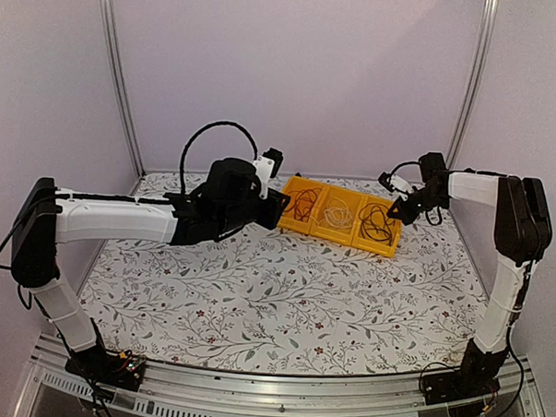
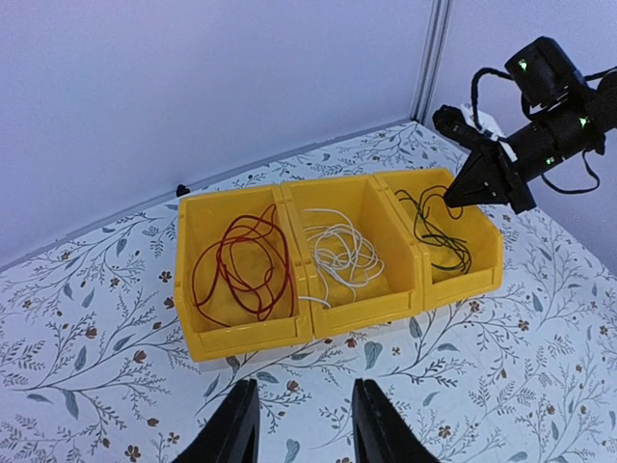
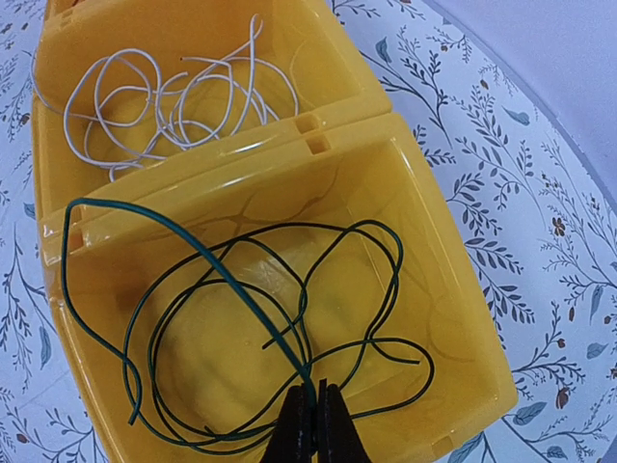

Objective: Untangle the cables

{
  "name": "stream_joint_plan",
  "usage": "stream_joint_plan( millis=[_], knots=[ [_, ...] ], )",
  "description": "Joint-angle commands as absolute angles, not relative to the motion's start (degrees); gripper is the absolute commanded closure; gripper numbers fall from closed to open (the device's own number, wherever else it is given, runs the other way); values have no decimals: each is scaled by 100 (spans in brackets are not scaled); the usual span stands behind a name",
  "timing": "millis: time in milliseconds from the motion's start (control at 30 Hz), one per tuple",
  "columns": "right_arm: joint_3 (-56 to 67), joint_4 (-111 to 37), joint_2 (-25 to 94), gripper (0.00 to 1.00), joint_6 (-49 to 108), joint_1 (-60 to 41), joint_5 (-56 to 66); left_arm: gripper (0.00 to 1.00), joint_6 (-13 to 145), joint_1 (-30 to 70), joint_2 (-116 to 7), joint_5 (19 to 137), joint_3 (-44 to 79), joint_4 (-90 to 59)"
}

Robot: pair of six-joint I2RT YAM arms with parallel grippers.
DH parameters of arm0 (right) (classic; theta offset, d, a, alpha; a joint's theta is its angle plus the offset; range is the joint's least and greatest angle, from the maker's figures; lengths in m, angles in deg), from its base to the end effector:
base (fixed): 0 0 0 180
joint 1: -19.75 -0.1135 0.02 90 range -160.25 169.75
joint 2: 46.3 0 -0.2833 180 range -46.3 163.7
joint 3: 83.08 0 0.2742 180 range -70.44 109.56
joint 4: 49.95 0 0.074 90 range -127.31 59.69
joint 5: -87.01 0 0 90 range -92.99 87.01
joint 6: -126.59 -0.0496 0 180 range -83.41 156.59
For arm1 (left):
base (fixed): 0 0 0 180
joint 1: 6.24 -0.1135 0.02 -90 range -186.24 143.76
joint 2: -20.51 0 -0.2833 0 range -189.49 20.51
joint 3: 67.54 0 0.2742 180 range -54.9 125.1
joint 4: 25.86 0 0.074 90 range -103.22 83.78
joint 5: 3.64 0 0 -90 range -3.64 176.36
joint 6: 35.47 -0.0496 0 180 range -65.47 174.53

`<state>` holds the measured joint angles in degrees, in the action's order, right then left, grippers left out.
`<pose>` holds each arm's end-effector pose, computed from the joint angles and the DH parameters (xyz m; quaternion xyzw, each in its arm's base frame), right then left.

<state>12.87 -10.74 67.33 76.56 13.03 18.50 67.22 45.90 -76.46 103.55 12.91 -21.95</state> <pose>0.4551 0.0719 0.1891 -0.4220 0.8436 0.0911 0.3194 0.2761 -0.3313 0.2744 0.1938 0.7932 -0.1988 0.5420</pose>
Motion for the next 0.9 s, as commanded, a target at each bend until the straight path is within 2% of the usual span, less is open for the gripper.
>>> stream_joint_plan(
  millis=[0, 467, 700, 867],
  knots=[
    [1305, -1121, 6709, 100, 7962, 1180, 1527, 64, 6724, 4670, -7640, 10296, 1366, -2227],
    [2007, -730, 7649, 96, 8216, 869, 826, 64, 6789, 4678, -7692, 10235, 1390, -2145],
    [1878, -611, 7340, 75, 8181, 938, 581, 63, 6507, 4581, -7412, 10758, 1338, -1891],
    [1726, -286, 6636, 68, 8319, 1117, 586, 62, 6488, 4138, -6896, 10789, 944, -1814]
  ],
)
